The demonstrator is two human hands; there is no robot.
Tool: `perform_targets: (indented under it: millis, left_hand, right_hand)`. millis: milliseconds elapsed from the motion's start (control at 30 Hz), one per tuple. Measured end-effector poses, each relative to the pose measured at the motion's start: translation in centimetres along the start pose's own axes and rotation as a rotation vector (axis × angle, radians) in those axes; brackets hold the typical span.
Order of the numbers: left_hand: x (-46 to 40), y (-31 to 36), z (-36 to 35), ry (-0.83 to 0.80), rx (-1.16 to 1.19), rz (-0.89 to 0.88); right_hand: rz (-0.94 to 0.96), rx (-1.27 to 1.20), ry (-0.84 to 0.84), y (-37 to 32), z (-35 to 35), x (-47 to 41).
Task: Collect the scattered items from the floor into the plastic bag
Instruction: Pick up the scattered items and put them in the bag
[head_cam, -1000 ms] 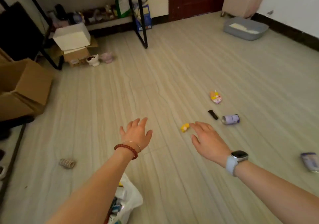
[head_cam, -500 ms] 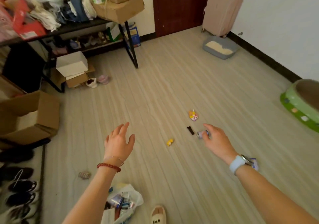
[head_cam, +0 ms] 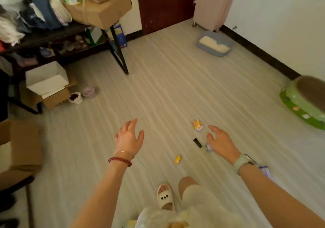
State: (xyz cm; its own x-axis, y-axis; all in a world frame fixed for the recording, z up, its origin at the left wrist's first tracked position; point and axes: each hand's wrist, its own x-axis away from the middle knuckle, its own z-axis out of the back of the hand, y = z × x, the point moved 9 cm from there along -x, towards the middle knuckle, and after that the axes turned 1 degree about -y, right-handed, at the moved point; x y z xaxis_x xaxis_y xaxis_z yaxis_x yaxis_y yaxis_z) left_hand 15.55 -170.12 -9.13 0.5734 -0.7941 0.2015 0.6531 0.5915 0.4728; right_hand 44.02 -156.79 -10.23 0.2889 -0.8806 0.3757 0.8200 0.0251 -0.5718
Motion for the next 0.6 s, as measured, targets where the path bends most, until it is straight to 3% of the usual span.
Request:
perform_targets:
  millis: [200, 467, 600]
  left_hand:
    - [-11.2, 2.9, -0.4, -0.071, 0.085, -0.061]
    - [-31.9, 8.4, 0.1, -0.153, -0.007, -0.159]
    - [-42.9, 15.1, 0.9, -0.215, -0.110, -0.334]
  right_hand:
    - [-0.167, -0.092, 0.008, -0.6, 1.1, -7.0]
    - [-0.305, -0.220, 0.049, -4.6, 2.1, -25.6]
    - [-0.365, -0.267, 0.111, -7.2, 4.7, -34.3]
